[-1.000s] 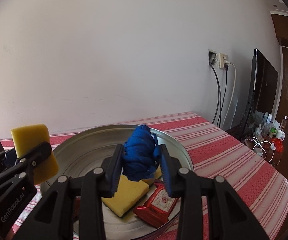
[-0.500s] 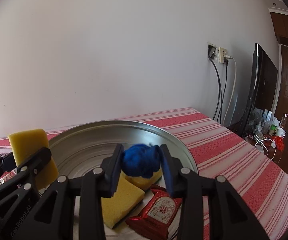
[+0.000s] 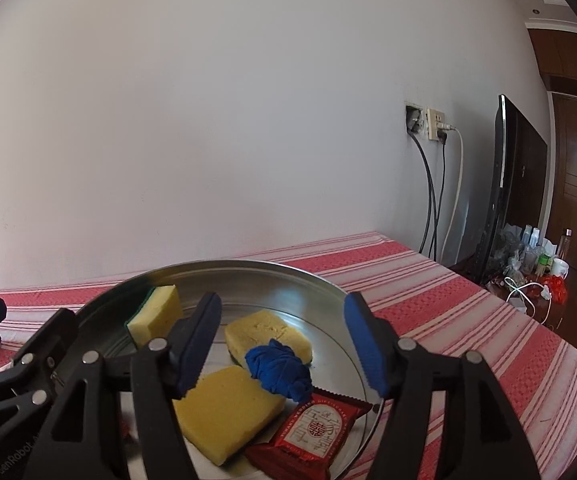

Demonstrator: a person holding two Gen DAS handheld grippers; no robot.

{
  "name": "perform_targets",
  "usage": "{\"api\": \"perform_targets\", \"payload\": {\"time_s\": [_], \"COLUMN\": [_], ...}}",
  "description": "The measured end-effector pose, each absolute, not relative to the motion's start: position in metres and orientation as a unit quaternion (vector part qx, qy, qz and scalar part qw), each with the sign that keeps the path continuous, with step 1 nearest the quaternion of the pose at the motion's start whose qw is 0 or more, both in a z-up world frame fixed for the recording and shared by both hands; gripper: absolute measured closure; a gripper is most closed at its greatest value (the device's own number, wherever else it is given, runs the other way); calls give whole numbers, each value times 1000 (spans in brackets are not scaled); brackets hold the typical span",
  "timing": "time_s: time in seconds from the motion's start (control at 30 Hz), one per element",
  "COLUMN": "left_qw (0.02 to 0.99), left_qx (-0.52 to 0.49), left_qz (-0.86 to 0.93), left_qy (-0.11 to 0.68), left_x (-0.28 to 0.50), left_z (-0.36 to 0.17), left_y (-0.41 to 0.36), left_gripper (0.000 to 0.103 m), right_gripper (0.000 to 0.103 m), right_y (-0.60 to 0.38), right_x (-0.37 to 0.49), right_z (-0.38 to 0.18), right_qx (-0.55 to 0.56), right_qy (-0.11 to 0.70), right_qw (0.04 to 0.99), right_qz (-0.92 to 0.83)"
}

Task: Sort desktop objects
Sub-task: 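Lift both open tools up and away from the tin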

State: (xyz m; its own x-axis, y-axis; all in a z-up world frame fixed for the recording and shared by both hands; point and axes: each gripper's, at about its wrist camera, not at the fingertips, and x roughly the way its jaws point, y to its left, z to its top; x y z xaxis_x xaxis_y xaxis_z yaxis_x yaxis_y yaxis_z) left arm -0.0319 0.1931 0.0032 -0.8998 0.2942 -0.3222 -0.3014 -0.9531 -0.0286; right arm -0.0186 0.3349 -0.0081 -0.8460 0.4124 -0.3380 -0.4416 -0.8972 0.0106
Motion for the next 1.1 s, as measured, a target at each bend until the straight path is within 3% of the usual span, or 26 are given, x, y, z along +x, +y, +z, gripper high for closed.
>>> {"api": "perform_targets", "payload": {"time_s": [1.1], "left_qw": [127], "left_qx": [-147], "left_qz": [981], "left_qy": [1], "left_x": [-15], "left_z": [-3], "left_y": [169], "left_gripper": [9], "right_gripper": [28], "right_y": [301], "right_x": [-5], "right_z": [-10], "right_qx": [-153], "right_qy": [24], "right_qw": [218], "right_qz": [964]}}
